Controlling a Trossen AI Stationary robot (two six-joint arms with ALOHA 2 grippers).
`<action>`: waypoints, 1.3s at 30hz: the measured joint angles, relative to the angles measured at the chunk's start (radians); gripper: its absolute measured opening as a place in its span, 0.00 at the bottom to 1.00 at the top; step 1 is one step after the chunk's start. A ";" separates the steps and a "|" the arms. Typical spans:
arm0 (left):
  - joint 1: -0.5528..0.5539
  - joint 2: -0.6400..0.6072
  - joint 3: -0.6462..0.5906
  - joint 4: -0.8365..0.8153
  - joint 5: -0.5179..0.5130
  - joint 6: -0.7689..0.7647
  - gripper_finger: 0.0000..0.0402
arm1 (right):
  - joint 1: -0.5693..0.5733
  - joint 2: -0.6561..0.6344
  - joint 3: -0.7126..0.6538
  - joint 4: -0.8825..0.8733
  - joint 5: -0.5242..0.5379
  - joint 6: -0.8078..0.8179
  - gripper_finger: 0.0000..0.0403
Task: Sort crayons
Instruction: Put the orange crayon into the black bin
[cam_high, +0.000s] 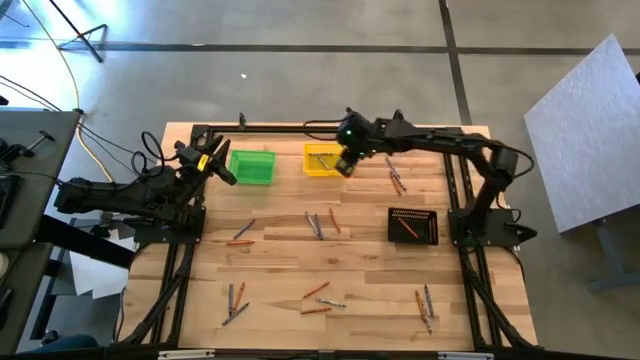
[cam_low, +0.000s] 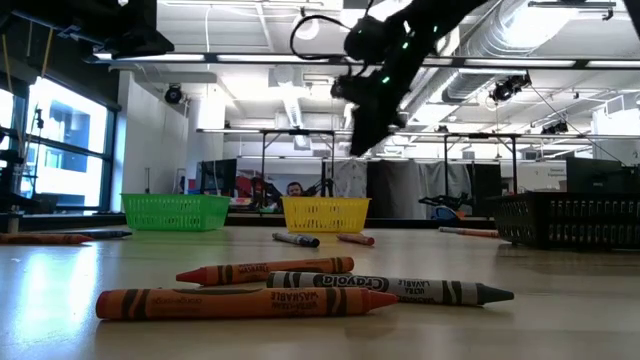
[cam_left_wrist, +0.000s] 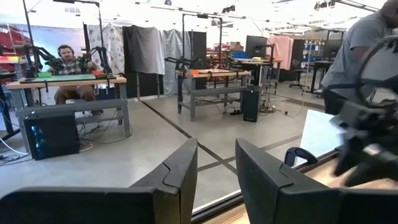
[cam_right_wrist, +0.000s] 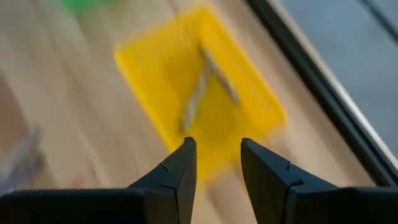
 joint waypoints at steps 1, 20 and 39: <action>0.000 0.000 0.000 0.000 0.000 0.006 0.25 | -0.001 -0.015 0.008 -0.078 0.008 0.010 0.29; 0.000 0.000 0.000 0.000 0.000 0.009 0.25 | -0.059 -0.097 -0.381 -0.209 0.100 0.285 0.29; 0.000 0.000 0.000 -0.001 0.000 0.001 0.25 | -0.062 -0.097 -0.453 -0.138 0.025 0.394 0.29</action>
